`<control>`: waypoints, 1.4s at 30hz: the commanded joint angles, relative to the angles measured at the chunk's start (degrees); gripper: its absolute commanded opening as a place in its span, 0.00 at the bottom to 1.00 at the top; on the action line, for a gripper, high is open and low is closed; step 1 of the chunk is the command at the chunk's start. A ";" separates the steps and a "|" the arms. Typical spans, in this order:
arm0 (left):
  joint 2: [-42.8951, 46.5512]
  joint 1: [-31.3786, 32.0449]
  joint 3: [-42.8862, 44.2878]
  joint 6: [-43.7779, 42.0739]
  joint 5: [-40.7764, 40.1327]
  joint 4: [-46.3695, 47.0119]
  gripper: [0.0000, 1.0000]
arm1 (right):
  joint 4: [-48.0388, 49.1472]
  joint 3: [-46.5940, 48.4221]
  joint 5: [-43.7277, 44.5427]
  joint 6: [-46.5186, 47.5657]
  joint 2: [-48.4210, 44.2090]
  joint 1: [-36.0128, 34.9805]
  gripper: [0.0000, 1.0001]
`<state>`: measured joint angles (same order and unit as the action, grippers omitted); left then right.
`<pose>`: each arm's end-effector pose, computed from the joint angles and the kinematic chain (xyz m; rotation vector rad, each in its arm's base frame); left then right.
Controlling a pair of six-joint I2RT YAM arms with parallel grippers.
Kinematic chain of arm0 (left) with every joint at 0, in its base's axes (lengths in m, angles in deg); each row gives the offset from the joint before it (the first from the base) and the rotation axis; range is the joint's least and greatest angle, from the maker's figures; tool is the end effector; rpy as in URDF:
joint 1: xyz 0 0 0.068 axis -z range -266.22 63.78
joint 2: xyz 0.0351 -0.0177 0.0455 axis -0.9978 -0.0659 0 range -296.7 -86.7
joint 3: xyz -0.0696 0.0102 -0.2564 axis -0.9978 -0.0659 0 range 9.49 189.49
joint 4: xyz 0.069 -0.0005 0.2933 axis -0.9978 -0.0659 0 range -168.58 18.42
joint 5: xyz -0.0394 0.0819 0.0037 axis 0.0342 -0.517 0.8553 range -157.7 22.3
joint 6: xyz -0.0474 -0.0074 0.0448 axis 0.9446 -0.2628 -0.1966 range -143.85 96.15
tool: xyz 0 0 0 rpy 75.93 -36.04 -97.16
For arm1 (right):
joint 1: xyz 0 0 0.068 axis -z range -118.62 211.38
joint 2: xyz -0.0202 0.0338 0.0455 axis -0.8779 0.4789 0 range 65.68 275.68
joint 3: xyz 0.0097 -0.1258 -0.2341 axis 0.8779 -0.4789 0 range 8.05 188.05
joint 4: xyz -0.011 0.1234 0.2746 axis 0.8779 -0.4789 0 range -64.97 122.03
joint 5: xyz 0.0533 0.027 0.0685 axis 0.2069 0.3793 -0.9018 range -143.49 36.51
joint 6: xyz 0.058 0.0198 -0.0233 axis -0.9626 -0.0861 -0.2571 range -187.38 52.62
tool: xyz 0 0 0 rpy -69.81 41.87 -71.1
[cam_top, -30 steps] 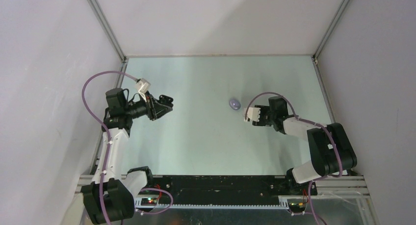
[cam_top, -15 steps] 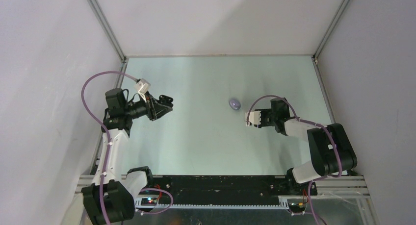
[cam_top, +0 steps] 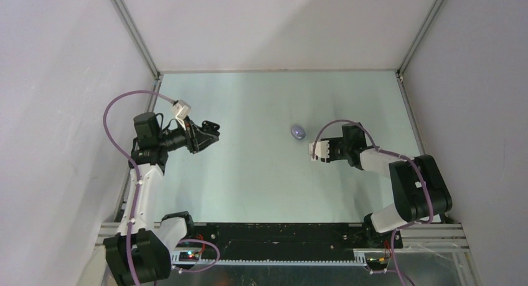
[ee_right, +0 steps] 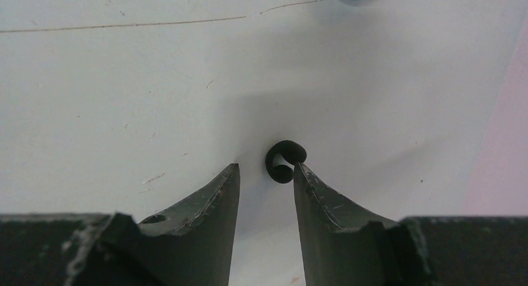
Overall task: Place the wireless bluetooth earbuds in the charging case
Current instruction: Pick up the earbud from the center of the board.
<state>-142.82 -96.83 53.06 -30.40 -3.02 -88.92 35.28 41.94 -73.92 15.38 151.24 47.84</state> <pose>0.2577 0.0007 0.2750 0.5881 1.8002 -0.9599 0.2936 0.0893 0.0901 -1.8560 1.4466 -0.1581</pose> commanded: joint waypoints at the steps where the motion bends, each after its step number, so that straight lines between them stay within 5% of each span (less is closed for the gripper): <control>1: 0.95 0.26 0.52 -1.51 1.46 -0.13 0.15 | -6.91 1.47 -0.97 -1.10 2.74 -0.62 0.44; 14: 0.98 0.21 0.79 -1.73 1.26 -0.74 0.15 | -8.97 4.82 2.41 -3.10 5.40 -0.46 0.44; 22: 0.77 0.24 1.07 -1.81 1.05 -1.17 0.15 | -2.98 5.00 7.38 -6.30 7.92 -0.62 0.35; 35: -0.08 0.24 1.33 -2.23 0.90 -1.67 0.15 | -2.76 6.65 8.99 -7.61 9.13 -1.46 0.42; 42: -0.27 0.22 1.32 -2.46 0.95 -1.96 0.15 | -1.16 6.80 9.66 -9.95 8.65 -2.12 0.19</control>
<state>-143.06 -96.83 53.06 -31.45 -3.04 -91.13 37.14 48.76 -64.85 8.34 158.82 46.18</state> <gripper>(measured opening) 0.333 0.239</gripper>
